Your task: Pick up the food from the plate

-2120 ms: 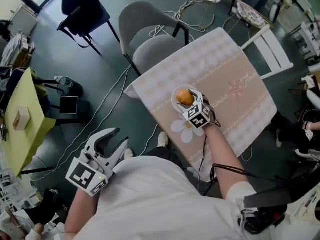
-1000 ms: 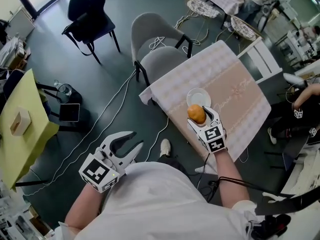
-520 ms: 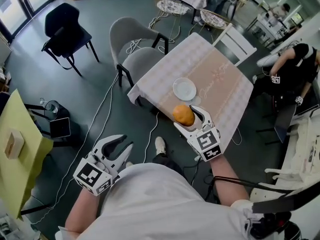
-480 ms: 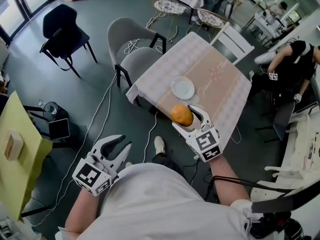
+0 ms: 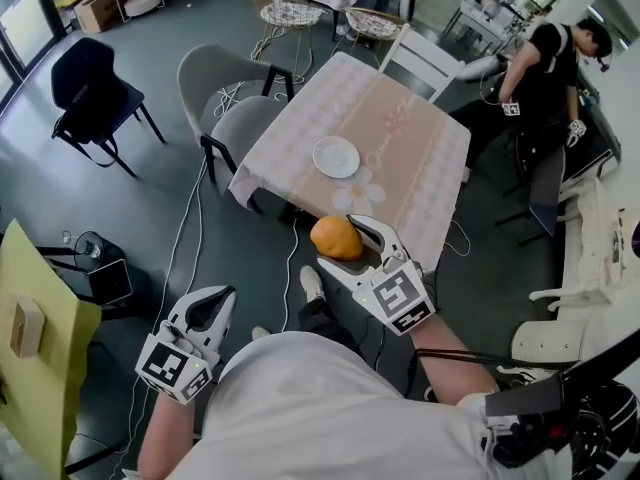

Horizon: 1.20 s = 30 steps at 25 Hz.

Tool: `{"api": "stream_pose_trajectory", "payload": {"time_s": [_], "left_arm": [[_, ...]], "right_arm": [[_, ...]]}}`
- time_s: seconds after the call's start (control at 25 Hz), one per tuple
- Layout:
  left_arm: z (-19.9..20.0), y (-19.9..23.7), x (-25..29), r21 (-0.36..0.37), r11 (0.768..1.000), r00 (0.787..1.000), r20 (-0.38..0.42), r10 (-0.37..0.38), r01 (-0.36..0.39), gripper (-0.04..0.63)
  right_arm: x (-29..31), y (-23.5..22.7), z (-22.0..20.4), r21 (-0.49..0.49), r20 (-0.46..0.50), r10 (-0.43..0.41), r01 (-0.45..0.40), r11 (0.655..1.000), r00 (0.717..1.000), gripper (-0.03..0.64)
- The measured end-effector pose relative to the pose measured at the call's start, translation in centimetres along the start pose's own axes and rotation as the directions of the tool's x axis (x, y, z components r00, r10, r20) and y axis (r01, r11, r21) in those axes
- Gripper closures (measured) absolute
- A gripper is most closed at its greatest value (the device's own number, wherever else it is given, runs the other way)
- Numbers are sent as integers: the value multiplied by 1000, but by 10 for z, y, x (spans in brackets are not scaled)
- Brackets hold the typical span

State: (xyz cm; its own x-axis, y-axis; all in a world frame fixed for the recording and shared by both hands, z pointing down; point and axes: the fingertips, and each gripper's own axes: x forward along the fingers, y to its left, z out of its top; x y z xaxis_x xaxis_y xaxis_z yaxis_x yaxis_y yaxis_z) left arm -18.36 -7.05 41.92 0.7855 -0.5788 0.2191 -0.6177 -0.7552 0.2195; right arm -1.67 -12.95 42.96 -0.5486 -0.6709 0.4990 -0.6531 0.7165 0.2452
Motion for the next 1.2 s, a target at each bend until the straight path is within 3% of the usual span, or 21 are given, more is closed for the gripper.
{"api": "stream_pose_trajectory", "payload": {"time_s": [0.48,1.2], "left_arm": [[-18,-15,-16,-9,1000,1000,-20,-16,16,588],[-13,-17,-5,-9,999,999,-17,-35,35,588]], "right_arm": [[-17,49,5,1,23,51,-51,999,998,266],[-21,53,14,6,54,66,-66,998,996,265]]}}
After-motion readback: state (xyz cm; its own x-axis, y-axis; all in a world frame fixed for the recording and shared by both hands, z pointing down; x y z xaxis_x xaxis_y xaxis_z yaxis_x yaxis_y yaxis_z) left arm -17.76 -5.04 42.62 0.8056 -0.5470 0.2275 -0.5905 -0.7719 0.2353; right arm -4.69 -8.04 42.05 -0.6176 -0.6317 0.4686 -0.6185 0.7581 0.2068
